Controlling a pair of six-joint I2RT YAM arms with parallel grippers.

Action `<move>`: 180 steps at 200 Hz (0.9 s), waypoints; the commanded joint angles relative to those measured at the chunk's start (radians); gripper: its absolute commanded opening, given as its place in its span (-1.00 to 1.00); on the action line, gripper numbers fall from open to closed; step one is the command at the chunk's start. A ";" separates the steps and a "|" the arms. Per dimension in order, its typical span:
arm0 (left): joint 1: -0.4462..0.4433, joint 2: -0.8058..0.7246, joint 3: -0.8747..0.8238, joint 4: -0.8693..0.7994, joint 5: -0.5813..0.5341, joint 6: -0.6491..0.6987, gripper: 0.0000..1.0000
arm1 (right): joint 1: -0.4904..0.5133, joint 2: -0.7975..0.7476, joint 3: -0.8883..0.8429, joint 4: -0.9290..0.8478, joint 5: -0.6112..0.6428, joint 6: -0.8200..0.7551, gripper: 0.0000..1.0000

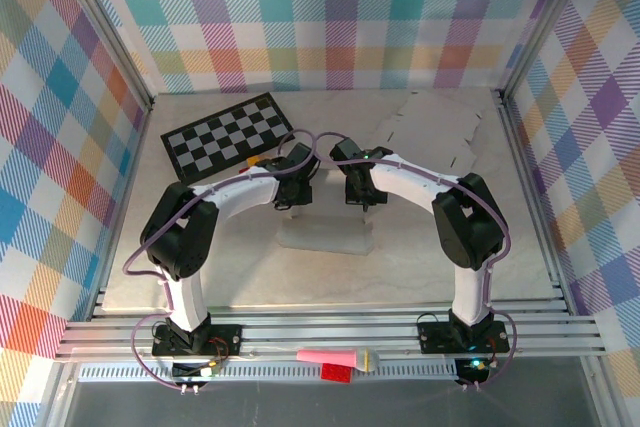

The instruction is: Fold the paper box

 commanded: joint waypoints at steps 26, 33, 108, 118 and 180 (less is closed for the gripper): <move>0.047 -0.008 0.012 0.019 0.063 0.070 -0.47 | 0.004 0.030 -0.006 -0.034 -0.034 -0.022 -1.00; 0.047 -0.004 0.015 0.013 0.063 0.075 -0.48 | 0.004 0.031 -0.006 -0.034 -0.035 -0.022 -1.00; 0.055 0.004 0.010 0.001 0.032 0.100 -0.59 | 0.003 0.039 -0.001 -0.031 -0.039 -0.029 -1.00; 0.057 0.011 0.014 -0.001 0.032 0.103 -0.61 | 0.003 0.040 0.000 -0.032 -0.040 -0.031 -1.00; 0.052 0.054 0.039 -0.048 -0.032 0.074 -1.00 | 0.002 0.045 -0.002 -0.035 -0.036 -0.024 -1.00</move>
